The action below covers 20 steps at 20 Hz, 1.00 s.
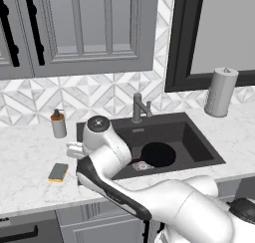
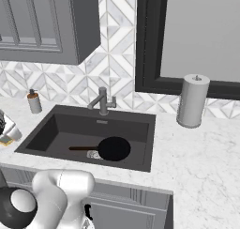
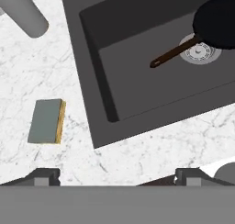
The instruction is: Pick the pan and sponge and place them into the sink. Then turn on the water.
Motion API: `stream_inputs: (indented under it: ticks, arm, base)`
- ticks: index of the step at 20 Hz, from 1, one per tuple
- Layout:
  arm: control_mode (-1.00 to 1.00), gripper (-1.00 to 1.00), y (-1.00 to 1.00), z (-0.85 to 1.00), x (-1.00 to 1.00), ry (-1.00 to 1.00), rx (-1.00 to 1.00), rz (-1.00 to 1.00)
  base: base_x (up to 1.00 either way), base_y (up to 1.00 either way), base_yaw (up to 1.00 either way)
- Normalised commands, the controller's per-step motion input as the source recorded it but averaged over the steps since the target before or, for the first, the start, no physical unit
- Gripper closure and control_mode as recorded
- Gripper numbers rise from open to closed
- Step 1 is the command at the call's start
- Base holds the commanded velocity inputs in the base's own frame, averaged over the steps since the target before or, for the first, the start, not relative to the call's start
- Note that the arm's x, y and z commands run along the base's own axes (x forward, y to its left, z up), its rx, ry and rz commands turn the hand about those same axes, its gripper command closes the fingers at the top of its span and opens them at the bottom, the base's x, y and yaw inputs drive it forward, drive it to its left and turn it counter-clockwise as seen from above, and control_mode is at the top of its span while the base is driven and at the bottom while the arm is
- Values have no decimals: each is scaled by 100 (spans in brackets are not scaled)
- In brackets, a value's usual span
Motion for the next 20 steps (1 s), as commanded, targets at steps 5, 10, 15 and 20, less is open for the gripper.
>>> stream_inputs:
  ticks: [5, 10, 15, 20]
  arm:
    - [-100, -100, 61, -1, 20, 11, 0, 5]
    - [-100, -100, 54, -8, 33, 8, 0, 0]
    - [-100, -100, 31, -29, 31, 6, 0, 0]
    - [-100, -100, 15, -46, 32, 6, 0, 0]
  base:
    - [0, 0, 0]
    - [0, 0, 0]
    - [0, 0, 0]
    - [0, 0, 0]
